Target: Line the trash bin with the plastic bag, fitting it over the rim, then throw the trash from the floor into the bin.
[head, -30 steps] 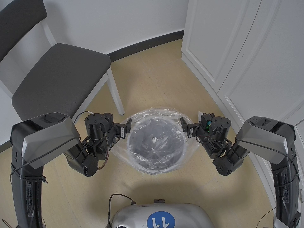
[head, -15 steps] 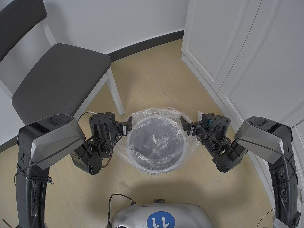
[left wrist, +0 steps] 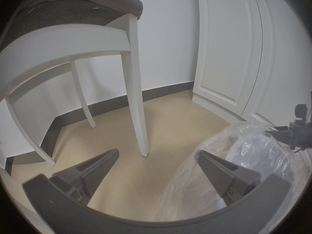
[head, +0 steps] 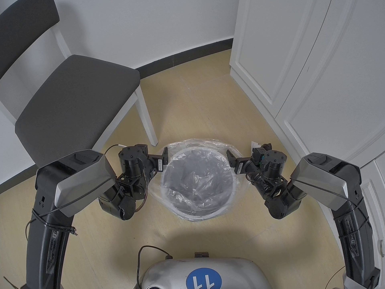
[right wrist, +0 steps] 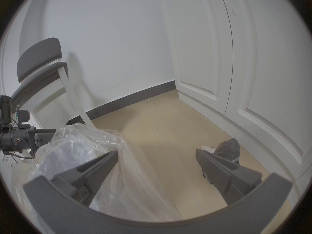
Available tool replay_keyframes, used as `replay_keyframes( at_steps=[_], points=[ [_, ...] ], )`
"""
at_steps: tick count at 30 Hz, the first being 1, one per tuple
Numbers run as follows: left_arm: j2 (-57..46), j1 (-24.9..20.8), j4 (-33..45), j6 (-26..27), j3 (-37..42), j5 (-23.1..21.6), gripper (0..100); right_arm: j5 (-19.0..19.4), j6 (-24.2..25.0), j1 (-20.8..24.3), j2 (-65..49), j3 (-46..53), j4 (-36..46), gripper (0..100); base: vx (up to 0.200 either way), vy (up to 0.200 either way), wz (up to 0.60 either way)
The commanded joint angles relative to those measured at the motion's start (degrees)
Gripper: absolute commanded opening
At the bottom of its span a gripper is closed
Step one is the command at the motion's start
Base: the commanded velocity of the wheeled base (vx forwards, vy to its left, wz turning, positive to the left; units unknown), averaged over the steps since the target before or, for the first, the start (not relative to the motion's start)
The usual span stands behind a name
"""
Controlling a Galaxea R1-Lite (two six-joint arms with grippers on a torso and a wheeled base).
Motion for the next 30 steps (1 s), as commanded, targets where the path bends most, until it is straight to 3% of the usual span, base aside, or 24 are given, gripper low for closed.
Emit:
replay_keyframes(
  at_steps=[1,11,20,30],
  points=[
    [1.87,0.11,-0.04,-0.09,-0.94,0.03,100,0.51,0.15,-0.72,1.49,-1.05,-0.01,100,0.0,0.0,0.0],
    [2.13,0.73,0.4,-0.09,-0.85,0.03,100,1.91,1.21,-1.33,1.75,-0.79,0.07,100,0.0,0.0,0.0],
    [0.64,1.78,2.77,-2.02,-0.23,0.03,100,5.52,15.36,-2.21,-4.14,0.26,10.88,100,0.0,0.0,0.0],
    [-2.35,2.49,9.1,-4.92,1.44,-0.05,100,8.51,19.22,-3.97,-4.75,-0.61,15.98,100,0.0,0.0,0.0]
  ],
)
